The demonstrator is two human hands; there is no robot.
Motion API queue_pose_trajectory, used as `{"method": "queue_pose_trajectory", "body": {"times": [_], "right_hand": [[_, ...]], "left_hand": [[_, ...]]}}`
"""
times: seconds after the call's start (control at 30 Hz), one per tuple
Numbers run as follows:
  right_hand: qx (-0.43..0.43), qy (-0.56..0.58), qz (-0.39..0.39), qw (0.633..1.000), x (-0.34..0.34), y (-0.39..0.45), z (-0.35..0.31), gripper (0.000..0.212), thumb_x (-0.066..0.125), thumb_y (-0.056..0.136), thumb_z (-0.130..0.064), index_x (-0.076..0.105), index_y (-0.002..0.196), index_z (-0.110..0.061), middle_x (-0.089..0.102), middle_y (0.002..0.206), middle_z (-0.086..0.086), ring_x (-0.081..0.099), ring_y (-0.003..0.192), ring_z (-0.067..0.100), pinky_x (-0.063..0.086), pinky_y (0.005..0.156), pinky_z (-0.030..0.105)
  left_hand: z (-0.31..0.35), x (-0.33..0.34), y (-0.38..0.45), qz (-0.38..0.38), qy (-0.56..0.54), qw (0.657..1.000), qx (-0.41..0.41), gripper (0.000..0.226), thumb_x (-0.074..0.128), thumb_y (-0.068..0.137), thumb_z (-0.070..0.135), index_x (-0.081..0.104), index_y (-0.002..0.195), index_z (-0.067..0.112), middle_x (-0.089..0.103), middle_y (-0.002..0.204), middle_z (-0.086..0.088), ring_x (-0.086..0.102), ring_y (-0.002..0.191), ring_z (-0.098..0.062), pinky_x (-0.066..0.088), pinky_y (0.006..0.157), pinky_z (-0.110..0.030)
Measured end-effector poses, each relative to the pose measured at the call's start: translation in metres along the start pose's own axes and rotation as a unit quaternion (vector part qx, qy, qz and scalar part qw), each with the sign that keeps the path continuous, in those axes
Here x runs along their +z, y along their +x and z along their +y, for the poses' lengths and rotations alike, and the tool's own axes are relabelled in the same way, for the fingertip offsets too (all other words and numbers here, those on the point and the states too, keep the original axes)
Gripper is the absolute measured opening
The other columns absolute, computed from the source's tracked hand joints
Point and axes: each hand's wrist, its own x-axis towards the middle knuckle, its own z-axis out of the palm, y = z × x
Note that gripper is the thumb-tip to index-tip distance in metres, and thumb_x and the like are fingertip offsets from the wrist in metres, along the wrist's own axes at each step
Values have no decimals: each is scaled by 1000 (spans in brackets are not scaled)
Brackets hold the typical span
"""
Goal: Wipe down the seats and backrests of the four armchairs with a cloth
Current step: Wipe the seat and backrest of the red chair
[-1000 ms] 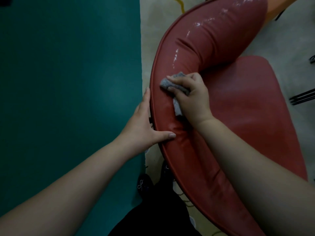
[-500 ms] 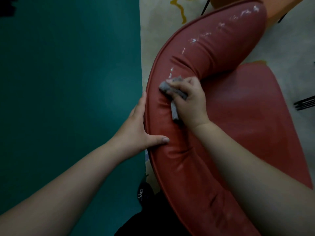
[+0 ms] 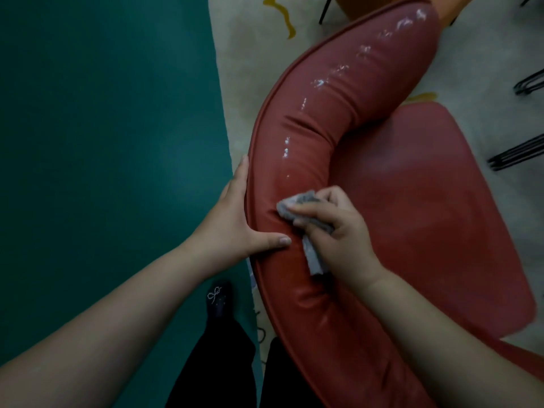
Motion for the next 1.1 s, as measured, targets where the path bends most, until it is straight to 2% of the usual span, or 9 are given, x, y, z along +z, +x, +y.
{"method": "queue_pose_trajectory", "body": {"times": [0.07, 0.33, 0.4, 0.5, 0.53, 0.63, 0.7, 1.0, 1.1], "right_hand": [[22, -5, 19, 1000, 3, -4, -2, 30, 70, 78, -9, 70, 105, -22, 50, 93, 7, 53, 89, 8, 42, 82, 11], [115, 13, 185, 976, 28, 48, -11, 26, 71, 80, -4, 70, 98, -24, 51, 97, 7, 55, 92, 7, 42, 88, 10], [122, 28, 179, 976, 29, 29, -13, 32, 71, 80, -4, 69, 97, -31, 52, 97, 8, 56, 92, 6, 42, 85, 9], [110, 25, 172, 979, 31, 11, -17, 37, 74, 77, -5, 69, 98, -34, 52, 93, 2, 55, 89, 1, 42, 83, 9], [107, 9, 177, 978, 33, 14, -16, 36, 74, 76, -5, 69, 99, -32, 51, 92, 0, 54, 88, 0, 42, 82, 9], [95, -48, 200, 974, 37, 48, -16, 28, 74, 78, -9, 72, 103, -21, 49, 93, 2, 52, 87, 5, 42, 83, 10], [100, -50, 220, 969, 35, 78, -15, 26, 74, 78, -12, 73, 103, -16, 49, 94, 4, 53, 90, 9, 41, 87, 11], [79, -2, 157, 984, 29, 39, -8, 35, 73, 77, -11, 68, 108, -25, 51, 95, 7, 54, 90, 8, 42, 84, 13], [70, -34, 151, 986, 24, 67, -2, 31, 74, 78, -9, 71, 107, -19, 49, 94, 5, 52, 88, 7, 42, 85, 13]], "left_hand": [[0, -5, 3, -12, 14, 1000, 9, 147, 76, 36, 66, -10, 151, 33, 9, 159, 11, 11, 138, 8, 10, 96, 4], [3, -30, 30, -73, 39, 996, 46, 144, 81, 43, 60, -7, 153, 30, 7, 160, 12, 16, 143, -2, 23, 117, -30], [1, -34, 36, -92, 30, 994, 52, 142, 84, 47, 55, -7, 153, 29, 9, 159, 13, 19, 142, -3, 27, 116, -29], [-1, -40, 44, -95, 34, 992, 71, 141, 86, 51, 49, -9, 153, 29, 14, 151, 20, 15, 129, 14, 19, 99, 2], [-1, -42, 47, -95, 34, 992, 72, 141, 86, 50, 50, -9, 152, 30, 15, 149, 21, 17, 127, 15, 19, 94, 5], [2, -46, 57, -107, 40, 991, 70, 144, 80, 42, 60, -8, 152, 30, 13, 158, 11, 27, 139, -3, 30, 111, -22], [5, -48, 64, -111, 51, 989, 79, 146, 78, 40, 63, -8, 153, 29, 11, 159, 9, 27, 141, -8, 33, 114, -35], [12, -62, 94, -143, 17, 988, 52, 140, 86, 48, 51, -6, 152, 34, 17, 158, 15, 42, 135, -16, 39, 109, -41], [17, -65, 102, -162, 1, 986, 39, 141, 85, 45, 53, -5, 152, 35, 18, 156, 20, 49, 128, -13, 44, 105, -39]]}}
